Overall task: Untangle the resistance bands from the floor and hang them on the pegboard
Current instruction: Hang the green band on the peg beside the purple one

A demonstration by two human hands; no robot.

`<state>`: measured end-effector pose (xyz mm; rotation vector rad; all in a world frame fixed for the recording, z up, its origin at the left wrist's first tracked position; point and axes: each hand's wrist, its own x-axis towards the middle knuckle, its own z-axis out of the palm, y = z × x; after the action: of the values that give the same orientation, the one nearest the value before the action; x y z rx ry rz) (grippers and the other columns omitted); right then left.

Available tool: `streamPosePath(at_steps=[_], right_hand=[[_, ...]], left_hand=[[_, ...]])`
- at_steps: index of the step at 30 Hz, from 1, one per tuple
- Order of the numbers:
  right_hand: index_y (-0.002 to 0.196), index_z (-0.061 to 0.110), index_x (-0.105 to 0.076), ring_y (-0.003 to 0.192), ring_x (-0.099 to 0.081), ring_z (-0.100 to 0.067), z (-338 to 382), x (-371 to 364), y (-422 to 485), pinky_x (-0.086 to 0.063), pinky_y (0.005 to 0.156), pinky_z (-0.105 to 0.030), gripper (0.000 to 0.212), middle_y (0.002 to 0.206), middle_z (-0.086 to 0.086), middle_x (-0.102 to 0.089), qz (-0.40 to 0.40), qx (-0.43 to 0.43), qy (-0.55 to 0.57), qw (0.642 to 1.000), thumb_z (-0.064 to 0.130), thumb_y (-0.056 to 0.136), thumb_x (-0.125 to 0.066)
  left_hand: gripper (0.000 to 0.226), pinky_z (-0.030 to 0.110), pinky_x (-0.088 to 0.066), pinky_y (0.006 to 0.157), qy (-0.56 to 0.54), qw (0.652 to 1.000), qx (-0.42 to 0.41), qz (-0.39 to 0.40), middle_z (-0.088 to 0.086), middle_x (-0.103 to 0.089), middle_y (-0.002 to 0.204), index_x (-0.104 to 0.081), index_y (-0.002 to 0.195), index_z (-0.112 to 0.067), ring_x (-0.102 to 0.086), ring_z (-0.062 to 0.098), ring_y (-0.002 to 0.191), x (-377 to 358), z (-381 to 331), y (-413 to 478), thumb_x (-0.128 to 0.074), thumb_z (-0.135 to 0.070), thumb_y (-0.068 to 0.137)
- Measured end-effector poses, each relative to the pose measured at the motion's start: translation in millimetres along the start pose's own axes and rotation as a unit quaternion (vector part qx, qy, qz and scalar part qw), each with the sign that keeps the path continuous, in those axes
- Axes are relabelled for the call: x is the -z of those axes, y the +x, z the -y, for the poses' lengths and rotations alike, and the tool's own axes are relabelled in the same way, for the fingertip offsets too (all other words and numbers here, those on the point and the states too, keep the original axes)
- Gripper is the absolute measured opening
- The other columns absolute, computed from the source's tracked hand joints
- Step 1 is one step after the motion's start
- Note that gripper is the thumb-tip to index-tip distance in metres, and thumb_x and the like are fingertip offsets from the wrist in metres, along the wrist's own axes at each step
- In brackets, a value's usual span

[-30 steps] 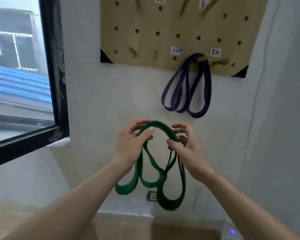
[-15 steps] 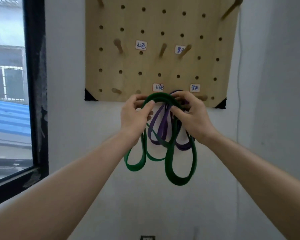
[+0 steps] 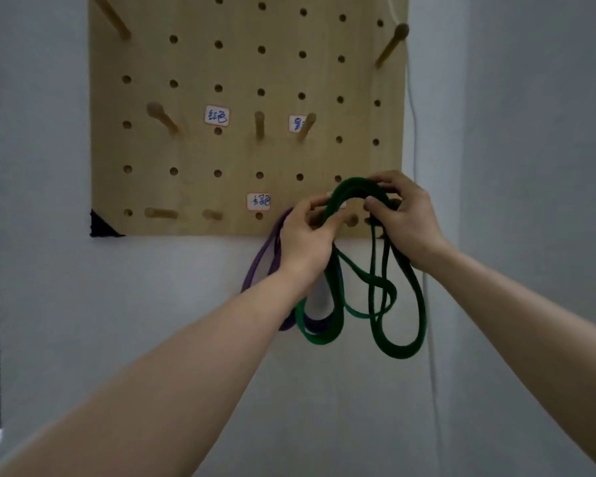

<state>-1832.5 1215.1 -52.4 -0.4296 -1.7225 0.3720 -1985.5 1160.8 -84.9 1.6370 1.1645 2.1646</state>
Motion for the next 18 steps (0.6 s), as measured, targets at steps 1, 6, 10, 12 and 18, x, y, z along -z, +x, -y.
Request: streamPosePath(at_steps=[1, 6, 10, 12, 18], right_hand=[[0.124, 0.019, -0.062, 0.109, -0.066, -0.024, -5, 3, 3, -0.06, 0.088, -0.046, 0.028, 0.119, -0.002, -0.065, 0.001, 0.002, -0.006, 1.0, 0.012, 0.096, -0.064], [0.126, 0.021, -0.062, 0.111, -0.064, -0.019, -31, 2, 15, -0.057, 0.094, -0.044, 0.031, 0.112, 0.014, -0.062, 0.019, 0.014, -0.044, 0.999, 0.012, 0.096, -0.064], [0.128, 0.017, -0.062, 0.112, -0.057, -0.01, -55, -9, 25, -0.052, 0.099, -0.035, 0.032, 0.115, 0.012, -0.062, 0.016, 0.034, -0.075, 0.996, 0.009, 0.096, -0.062], [0.127, 0.014, -0.062, 0.111, -0.056, -0.01, -68, -13, 29, -0.048, 0.099, -0.029, 0.031, 0.118, 0.003, -0.064, 0.031, 0.05, -0.093, 0.994, 0.007, 0.096, -0.06], [0.143, 0.026, -0.049, 0.108, -0.061, -0.016, -104, -16, 17, -0.042, 0.083, -0.021, 0.052, 0.121, 0.002, -0.065, 0.111, -0.022, -0.171, 0.979, 0.014, 0.095, -0.064]], left_hand=[[0.022, 0.041, -0.055, 0.101, 0.004, 1.0, -0.001, -0.002, -0.007, -0.072, 0.113, -0.065, 0.111, -0.031, -0.068, 0.01, 0.109, -6, 6, -1, -0.072, -0.024, 0.091], [0.025, 0.034, -0.053, 0.1, 0.059, 0.996, -0.017, -0.063, -0.005, -0.071, 0.115, -0.065, 0.119, -0.023, -0.066, 0.008, 0.109, -32, 28, 6, -0.067, -0.018, 0.095], [0.025, 0.03, -0.049, 0.091, 0.141, 0.984, -0.048, -0.097, -0.004, -0.07, 0.118, -0.064, 0.124, -0.02, -0.064, 0.013, 0.11, -45, 48, 15, -0.059, -0.018, 0.099], [0.025, 0.02, -0.044, 0.082, 0.169, 0.98, -0.056, -0.087, -0.005, -0.069, 0.114, -0.062, 0.125, -0.02, -0.064, 0.015, 0.109, -46, 58, 17, -0.057, -0.017, 0.1], [0.047, 0.035, -0.05, 0.099, 0.267, 0.961, -0.064, -0.026, -0.002, -0.064, 0.135, -0.051, 0.145, -0.028, -0.059, 0.018, 0.122, -33, 73, 18, -0.059, -0.025, 0.099]])
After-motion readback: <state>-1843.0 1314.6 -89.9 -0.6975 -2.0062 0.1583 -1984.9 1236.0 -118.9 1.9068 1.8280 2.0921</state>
